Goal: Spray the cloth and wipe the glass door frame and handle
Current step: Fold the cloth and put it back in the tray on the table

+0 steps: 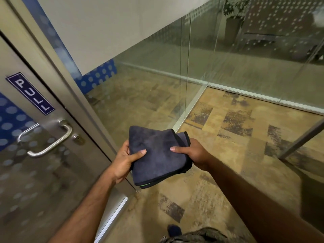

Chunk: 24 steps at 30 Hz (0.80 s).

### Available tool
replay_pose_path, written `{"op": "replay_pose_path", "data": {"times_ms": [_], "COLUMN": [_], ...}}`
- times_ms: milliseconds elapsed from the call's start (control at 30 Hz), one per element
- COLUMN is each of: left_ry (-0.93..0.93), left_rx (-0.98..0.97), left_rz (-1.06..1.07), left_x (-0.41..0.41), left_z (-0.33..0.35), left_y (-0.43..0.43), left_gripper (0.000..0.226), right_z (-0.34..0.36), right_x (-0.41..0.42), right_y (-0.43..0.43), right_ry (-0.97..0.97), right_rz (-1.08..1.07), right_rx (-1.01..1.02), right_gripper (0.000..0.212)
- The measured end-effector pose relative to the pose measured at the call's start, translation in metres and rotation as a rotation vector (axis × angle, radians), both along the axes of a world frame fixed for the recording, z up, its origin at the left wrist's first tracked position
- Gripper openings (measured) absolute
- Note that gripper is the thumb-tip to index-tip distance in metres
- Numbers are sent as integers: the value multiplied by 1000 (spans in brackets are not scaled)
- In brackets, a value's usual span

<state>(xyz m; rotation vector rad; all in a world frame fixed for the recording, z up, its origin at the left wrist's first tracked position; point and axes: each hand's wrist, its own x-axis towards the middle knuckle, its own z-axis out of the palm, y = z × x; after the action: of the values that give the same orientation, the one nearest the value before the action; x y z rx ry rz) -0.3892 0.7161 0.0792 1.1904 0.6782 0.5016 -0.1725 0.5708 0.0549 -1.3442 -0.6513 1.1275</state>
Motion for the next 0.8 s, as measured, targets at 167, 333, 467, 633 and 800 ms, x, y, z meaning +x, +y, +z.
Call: {"op": "replay_pose_path", "data": {"times_ms": [167, 333, 467, 633, 800], "left_ry": [169, 39, 58, 278, 495], "left_rx": [284, 377, 420, 715, 1056], "left_rz": [232, 154, -19, -204, -148], "left_x": [-4, -7, -12, -3, 19], "left_z": [-6, -8, -1, 11, 22], "left_y": [-34, -76, -107, -140, -173], "left_gripper": [69, 32, 44, 95, 73], "right_z": [3, 5, 12, 18, 17], "right_x": [-10, -27, -22, -11, 7], "right_y": [-42, -106, -158, -203, -231], "right_ry": [-40, -152, -288, -430, -689], "right_rz": [-275, -406, -214, -120, -130], "right_rx": [30, 107, 113, 52, -1], "right_gripper": [63, 111, 83, 88, 64]}}
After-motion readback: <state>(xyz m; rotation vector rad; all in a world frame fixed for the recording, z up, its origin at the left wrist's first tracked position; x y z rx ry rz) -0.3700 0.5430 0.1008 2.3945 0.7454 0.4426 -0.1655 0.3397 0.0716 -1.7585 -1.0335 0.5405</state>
